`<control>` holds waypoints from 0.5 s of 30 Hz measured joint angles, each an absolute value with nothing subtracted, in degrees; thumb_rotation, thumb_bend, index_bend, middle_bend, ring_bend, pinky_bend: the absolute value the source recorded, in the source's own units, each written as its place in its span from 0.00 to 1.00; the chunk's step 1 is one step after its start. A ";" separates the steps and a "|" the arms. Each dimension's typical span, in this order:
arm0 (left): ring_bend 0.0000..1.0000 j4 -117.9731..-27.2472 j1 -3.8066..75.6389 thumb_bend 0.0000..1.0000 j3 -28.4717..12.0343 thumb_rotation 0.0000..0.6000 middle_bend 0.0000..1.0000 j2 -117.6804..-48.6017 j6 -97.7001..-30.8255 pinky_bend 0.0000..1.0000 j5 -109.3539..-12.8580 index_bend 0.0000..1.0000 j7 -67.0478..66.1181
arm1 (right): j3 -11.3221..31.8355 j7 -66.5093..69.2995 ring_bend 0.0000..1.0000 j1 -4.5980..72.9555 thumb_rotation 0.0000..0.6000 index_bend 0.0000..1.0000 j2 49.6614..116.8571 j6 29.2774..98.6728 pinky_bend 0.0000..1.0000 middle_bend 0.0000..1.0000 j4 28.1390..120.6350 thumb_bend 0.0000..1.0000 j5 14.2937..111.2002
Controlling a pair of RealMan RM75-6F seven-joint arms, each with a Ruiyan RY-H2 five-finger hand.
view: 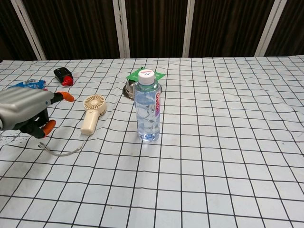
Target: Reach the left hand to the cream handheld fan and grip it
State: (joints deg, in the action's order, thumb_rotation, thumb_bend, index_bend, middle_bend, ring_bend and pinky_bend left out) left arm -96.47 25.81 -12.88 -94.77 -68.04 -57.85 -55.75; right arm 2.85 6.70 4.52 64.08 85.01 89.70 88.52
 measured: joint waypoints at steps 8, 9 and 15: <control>0.85 -92.78 28.92 0.76 -12.70 1.00 0.93 -98.65 -68.36 0.85 -55.71 0.19 -57.22 | 2.81 6.91 0.00 4.63 1.00 0.11 63.91 84.78 0.00 0.00 89.81 0.28 88.46; 0.85 -92.50 29.20 0.76 -12.67 1.00 0.93 -98.90 -68.40 0.85 -55.58 0.19 -57.25 | 2.81 6.91 0.00 4.65 1.00 0.11 63.90 84.76 0.00 0.00 89.83 0.28 88.44; 0.85 -90.97 30.89 0.76 -12.97 1.00 0.93 -100.12 -68.53 0.85 -54.40 0.19 -57.38 | 2.82 6.86 0.00 4.69 1.00 0.11 63.88 84.68 0.00 0.00 89.88 0.28 88.37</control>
State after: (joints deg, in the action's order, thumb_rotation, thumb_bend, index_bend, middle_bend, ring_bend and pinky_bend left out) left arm -90.97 30.89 -12.97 -100.12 -68.53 -54.40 -57.38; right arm 2.82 6.86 4.69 63.88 84.68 89.88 88.37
